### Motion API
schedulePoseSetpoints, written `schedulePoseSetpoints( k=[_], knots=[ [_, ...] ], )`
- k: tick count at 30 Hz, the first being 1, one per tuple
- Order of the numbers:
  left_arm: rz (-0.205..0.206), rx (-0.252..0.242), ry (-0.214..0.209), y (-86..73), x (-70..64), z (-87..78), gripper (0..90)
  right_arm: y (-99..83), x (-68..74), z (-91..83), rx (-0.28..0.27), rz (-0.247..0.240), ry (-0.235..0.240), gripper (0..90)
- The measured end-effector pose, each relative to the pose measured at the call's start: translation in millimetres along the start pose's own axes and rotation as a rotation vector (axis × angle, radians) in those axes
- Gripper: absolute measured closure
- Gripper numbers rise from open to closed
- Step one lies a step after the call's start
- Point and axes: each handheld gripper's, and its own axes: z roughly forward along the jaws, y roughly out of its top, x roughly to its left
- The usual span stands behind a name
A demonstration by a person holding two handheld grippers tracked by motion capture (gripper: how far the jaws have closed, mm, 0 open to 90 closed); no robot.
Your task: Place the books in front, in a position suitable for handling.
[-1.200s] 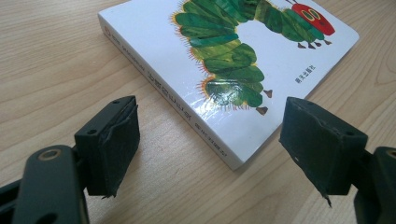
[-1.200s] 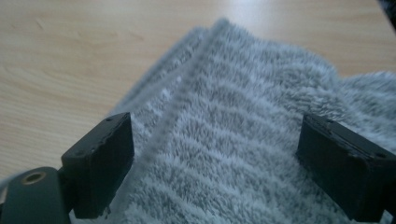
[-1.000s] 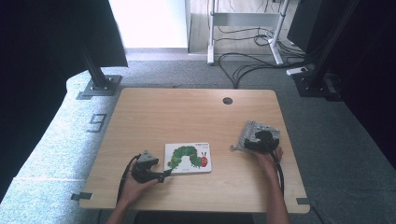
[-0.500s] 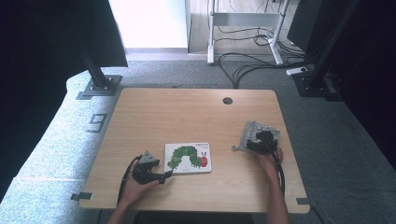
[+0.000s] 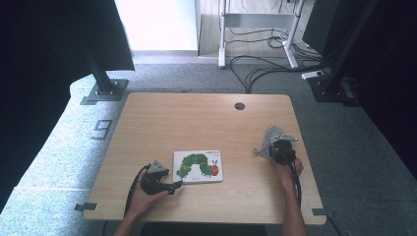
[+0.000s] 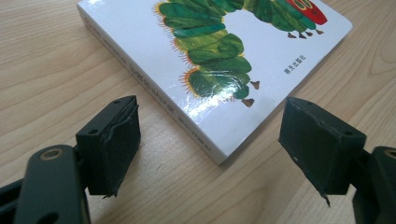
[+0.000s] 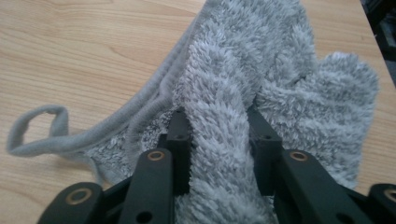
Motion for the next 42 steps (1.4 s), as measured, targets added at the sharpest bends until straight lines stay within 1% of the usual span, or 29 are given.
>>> schedulePoseSetpoints(
  k=[1,4,7,10,13,16,20,22,23,26,29,31,34,35,39,42],
  knots=[
    [0.001,-0.001,-0.001,-0.1,-0.5,0.3,20.7,0.6,-1.2,-2.3,-0.006,0.008,0.013,68.4],
    [-0.004,-0.001,-0.002,-0.6,0.7,-0.4,20.7,1.8,-7.8,-14.7,-0.071,0.079,0.096,69.5],
    [-0.007,-0.008,-0.003,-0.7,1.8,-1.8,20.7,3.0,-10.4,-28.1,-0.135,0.115,0.124,69.8],
    [-0.008,-0.013,-0.005,-0.7,1.3,-2.4,20.7,3.4,-11.5,-38.5,-0.192,0.154,0.188,69.9],
    [0.001,-0.002,-0.006,-0.5,-0.2,0.0,20.7,4.0,-9.6,-44.6,-0.223,0.171,0.224,70.0],
    [0.006,0.002,-0.005,-0.1,-1.6,2.2,20.7,6.0,-5.1,-50.8,-0.252,0.176,0.265,69.9],
    [0.014,0.009,0.007,-0.2,-3.6,3.6,20.7,10.1,5.7,-59.7,-0.289,0.153,0.294,69.9],
    [0.021,0.014,0.011,-0.3,-5.1,5.1,20.7,12.8,10.8,-64.5,-0.308,0.15,0.323,69.9],
    [0.022,0.015,0.011,-0.3,-5.6,5.6,20.7,15.2,15.6,-69.0,-0.321,0.148,0.346,69.8],
    [0.031,0.02,0.017,-0.2,-7.9,7.4,20.7,18.3,23.8,-74.4,-0.337,0.131,0.371,69.8],
    [0.039,0.02,0.02,0.1,-9.9,8.5,20.7,21.5,37.0,-78.1,-0.343,0.102,0.4,69.8],
    [0.05,0.02,0.029,0.1,-12.5,9.7,20.8,23.3,48.1,-79.5,-0.344,0.08,0.42,69.8],
    [0.069,0.022,0.06,0.3,-16.2,11.9,20.5,26.0,68.2,-79.7,-0.334,0.032,0.451,69.7],
    [0.071,0.022,0.064,0.3,-16.5,12.1,20.4,27.1,77.2,-79.4,-0.329,0.01,0.465,69.7],
    [0.067,0.018,0.071,0.8,-16.4,12.9,20.8,30.2,104.6,-77.0,-0.311,-0.046,0.506,69.7],
    [0.063,0.017,0.077,1.1,-16.2,13.1,21.3,32.7,123.8,-74.1,-0.296,-0.085,0.525,69.6]
  ],
)
